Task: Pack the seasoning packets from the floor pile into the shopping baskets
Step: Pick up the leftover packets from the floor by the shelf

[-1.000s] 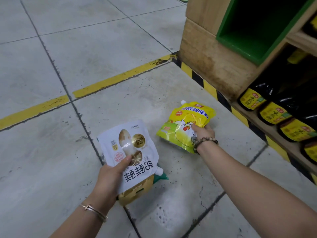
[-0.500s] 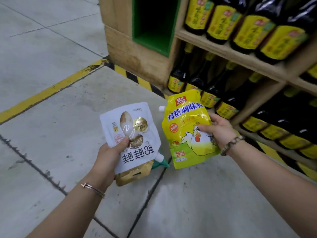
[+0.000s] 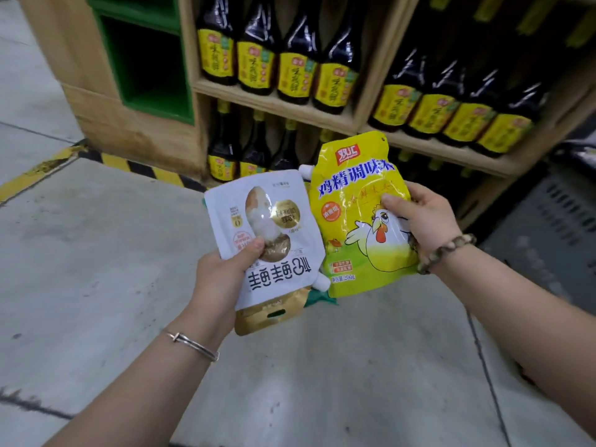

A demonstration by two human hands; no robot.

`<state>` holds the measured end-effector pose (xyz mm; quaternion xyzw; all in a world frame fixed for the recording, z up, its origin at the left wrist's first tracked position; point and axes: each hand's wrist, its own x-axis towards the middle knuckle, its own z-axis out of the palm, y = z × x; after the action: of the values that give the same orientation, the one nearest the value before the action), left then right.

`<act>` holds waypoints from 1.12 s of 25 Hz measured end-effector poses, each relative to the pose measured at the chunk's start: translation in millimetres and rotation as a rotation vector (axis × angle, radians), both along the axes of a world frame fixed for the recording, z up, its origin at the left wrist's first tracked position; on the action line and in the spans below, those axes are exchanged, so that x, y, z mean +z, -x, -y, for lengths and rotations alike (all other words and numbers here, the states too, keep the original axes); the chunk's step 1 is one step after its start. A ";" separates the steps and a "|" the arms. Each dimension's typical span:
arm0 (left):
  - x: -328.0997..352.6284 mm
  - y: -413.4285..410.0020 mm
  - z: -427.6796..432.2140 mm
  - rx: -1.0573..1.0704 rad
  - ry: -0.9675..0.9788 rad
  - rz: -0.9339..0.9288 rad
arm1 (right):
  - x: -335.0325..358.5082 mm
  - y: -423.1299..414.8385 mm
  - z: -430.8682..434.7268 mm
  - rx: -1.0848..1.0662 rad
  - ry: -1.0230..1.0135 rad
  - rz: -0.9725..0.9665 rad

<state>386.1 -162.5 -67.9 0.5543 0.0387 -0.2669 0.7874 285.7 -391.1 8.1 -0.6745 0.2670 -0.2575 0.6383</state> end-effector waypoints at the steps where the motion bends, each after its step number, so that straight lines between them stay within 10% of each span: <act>1: 8.7 8.0 9.6 -0.025 0.005 0.022 | 5.1 13.5 4.5 -0.034 0.009 0.018; 28: 416.6 206.5 242.0 -0.440 -0.439 -0.208 | 351.5 323.9 163.0 -0.799 -0.386 -0.039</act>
<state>179.6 -404.5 348.6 0.6754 0.0549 -0.4714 0.5644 -38.2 -554.1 359.6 -0.3915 0.5621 -0.4167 0.5976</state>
